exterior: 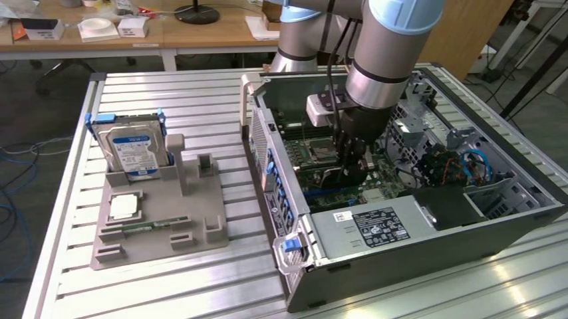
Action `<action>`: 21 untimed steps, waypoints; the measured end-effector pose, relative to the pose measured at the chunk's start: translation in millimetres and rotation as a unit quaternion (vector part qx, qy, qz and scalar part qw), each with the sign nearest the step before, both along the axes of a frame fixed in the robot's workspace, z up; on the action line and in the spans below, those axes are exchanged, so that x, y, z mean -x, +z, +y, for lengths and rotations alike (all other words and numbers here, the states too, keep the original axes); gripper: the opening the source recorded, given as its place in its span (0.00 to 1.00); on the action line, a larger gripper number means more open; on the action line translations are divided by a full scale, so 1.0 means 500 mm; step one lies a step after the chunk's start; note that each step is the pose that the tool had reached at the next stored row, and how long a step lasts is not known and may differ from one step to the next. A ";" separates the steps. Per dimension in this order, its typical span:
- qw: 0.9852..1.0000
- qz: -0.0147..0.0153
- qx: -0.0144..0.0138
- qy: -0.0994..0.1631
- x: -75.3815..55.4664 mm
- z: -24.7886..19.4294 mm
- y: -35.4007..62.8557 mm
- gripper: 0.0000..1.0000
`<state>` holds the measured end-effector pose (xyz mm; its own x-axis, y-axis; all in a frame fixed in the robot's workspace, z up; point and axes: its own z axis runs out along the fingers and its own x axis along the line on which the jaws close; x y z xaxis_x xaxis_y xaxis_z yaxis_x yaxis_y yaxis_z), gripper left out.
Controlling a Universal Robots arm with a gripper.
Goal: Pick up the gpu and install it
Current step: 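Insert the gpu into the slot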
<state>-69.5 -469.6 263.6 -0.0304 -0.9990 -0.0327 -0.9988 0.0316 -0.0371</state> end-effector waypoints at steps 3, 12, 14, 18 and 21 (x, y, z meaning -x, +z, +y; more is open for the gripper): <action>1.000 0.000 0.000 0.000 0.001 0.0000 0.000 0.26; 1.000 0.000 0.000 -0.003 0.013 0.0040 -0.001 0.26; 1.000 0.000 0.000 -0.004 0.015 0.0042 -0.001 0.26; 1.000 0.000 0.000 -0.004 0.015 0.0042 -0.001 0.26; 1.000 0.000 0.000 -0.004 0.016 0.0042 -0.002 0.26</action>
<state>-77.6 -467.5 262.7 -0.0394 -0.9987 -0.0323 -0.9985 0.0406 -0.0371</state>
